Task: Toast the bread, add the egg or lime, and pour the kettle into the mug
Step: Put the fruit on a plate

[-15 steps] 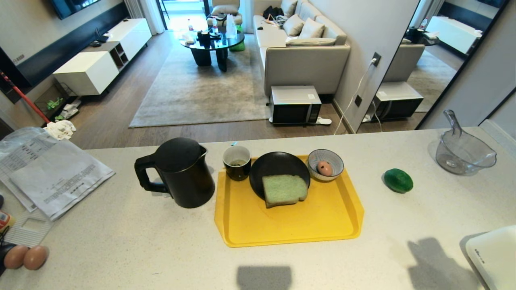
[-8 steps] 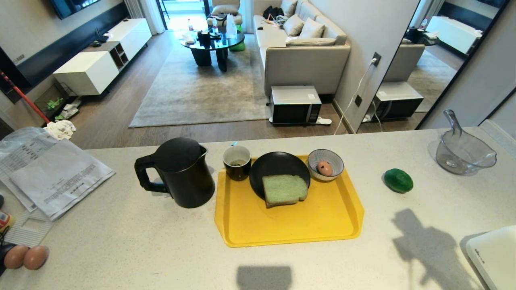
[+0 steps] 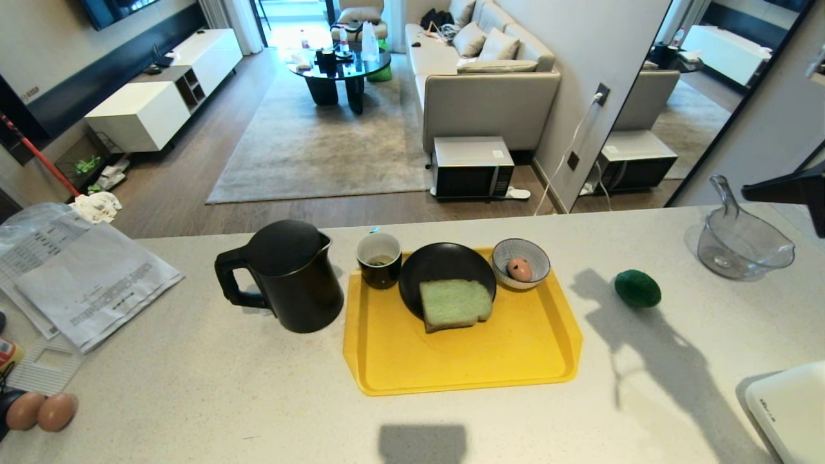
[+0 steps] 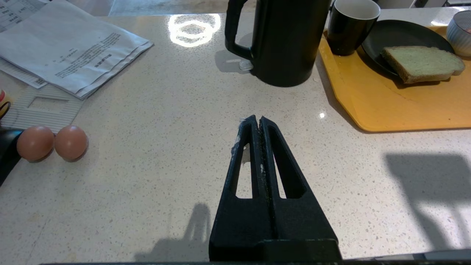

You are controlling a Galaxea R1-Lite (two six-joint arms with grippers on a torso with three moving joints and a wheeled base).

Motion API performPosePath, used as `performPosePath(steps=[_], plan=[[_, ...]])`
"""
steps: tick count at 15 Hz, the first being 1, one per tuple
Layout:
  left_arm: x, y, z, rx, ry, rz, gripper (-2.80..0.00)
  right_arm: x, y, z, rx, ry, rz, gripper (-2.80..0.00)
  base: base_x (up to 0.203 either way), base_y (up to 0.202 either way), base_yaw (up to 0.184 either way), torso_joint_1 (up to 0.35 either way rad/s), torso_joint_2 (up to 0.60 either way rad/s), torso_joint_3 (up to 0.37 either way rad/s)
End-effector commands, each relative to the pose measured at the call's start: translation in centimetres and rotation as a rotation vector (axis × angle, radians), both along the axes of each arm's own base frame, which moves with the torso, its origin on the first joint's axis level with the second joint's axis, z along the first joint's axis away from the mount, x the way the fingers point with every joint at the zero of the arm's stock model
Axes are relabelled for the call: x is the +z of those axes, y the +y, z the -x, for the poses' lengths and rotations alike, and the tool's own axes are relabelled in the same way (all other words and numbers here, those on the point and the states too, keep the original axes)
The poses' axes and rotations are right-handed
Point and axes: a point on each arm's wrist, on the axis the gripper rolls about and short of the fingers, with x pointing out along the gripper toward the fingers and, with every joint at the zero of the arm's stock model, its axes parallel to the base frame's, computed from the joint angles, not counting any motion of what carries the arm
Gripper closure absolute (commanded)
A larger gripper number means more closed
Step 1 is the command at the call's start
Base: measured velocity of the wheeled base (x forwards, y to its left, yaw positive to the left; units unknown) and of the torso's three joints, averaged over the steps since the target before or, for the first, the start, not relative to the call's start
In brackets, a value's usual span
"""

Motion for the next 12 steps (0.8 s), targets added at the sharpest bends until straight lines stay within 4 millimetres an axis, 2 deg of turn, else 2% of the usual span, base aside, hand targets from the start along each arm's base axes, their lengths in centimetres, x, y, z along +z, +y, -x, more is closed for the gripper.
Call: performPosePath(steps=[1, 3, 8, 12], plan=[[-0.4, 0.0, -0.1, 0.001, 0.011, 0.000, 0.00, -1.5, 0.8, -4.7, -0.007, 0.081, 0.061, 0.00, 0.000, 0.000, 0.000, 0.000, 0.00, 0.000], [-0.4, 0.0, -0.1, 0.001, 0.011, 0.000, 0.00, -2.1, 1.2, -5.9, -0.036, 0.101, 0.125, 0.00, 0.000, 0.000, 0.000, 0.000, 0.00, 0.000], [-0.4, 0.0, -0.1, 0.001, 0.011, 0.000, 0.00, -3.8, 1.3, -7.8, -0.065, 0.163, 0.132, 0.00, 0.000, 0.000, 0.000, 0.000, 0.00, 0.000], [-0.4, 0.0, -0.1, 0.001, 0.011, 0.000, 0.00, -5.0, -0.2, -9.3, -0.179, 0.203, 0.148, 0.00, 0.000, 0.000, 0.000, 0.000, 0.00, 0.000]])
